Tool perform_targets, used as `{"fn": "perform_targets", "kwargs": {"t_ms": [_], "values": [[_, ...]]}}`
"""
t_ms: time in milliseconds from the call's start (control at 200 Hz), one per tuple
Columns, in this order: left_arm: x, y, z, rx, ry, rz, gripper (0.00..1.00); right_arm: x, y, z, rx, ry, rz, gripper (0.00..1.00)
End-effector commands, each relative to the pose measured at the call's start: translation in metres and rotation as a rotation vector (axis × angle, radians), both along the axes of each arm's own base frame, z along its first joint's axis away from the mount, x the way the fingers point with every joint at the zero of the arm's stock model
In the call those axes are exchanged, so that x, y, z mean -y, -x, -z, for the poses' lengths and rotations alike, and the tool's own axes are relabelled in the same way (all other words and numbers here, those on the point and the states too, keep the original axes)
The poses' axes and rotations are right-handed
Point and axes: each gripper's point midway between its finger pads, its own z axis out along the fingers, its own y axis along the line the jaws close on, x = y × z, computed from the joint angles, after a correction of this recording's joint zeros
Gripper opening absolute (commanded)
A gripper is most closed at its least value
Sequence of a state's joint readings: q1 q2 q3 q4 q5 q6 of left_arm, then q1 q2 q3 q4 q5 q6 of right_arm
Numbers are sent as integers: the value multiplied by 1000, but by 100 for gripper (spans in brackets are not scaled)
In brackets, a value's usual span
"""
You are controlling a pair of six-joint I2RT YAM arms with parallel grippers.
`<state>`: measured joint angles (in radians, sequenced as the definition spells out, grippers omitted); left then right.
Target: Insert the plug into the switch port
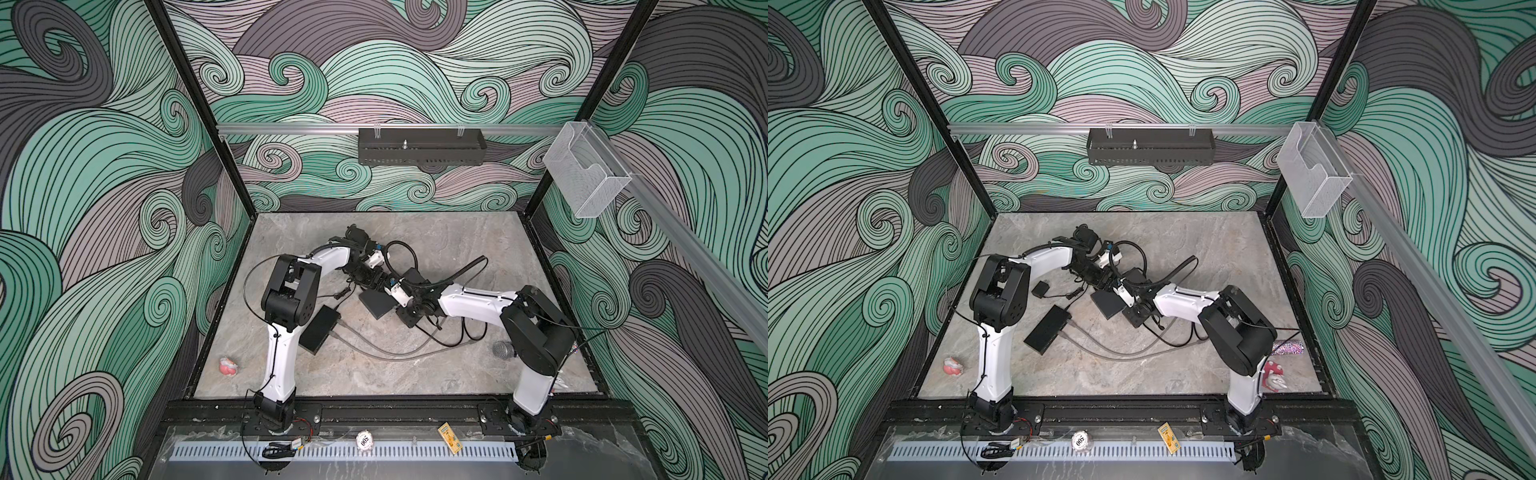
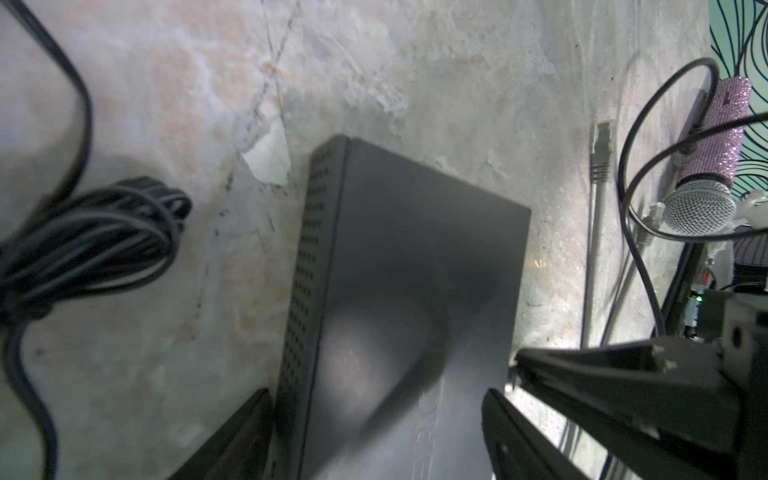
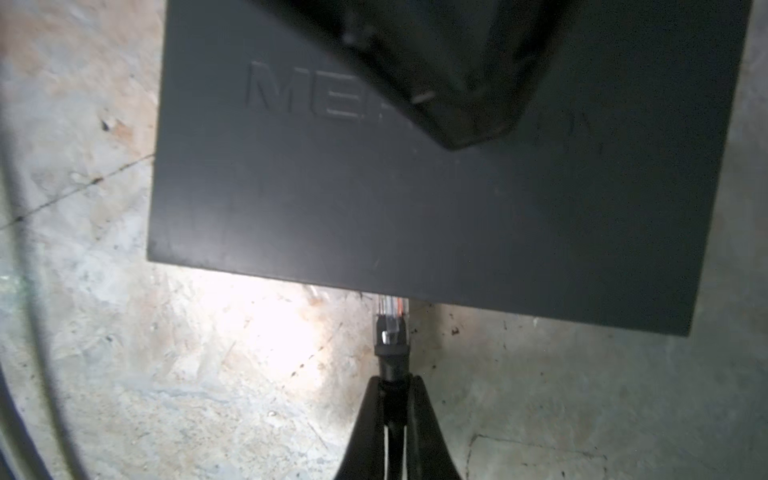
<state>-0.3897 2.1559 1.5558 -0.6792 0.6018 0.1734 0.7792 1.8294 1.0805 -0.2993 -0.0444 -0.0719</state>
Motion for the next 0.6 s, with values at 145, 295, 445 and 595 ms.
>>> {"fn": "perform_targets", "kwargs": {"t_ms": [145, 295, 445, 595], "values": [[21, 59, 26, -221, 3, 80, 80, -41, -54, -46, 221, -191, 75, 0], [18, 65, 29, -238, -10, 58, 80, -22, -70, -49, 277, -150, 199, 0], [14, 74, 32, -265, -22, 24, 80, -2, -77, -51, 302, -144, 283, 0], [14, 78, 30, -281, -37, 5, 81, 2, -77, -53, 281, -177, 281, 0]]}}
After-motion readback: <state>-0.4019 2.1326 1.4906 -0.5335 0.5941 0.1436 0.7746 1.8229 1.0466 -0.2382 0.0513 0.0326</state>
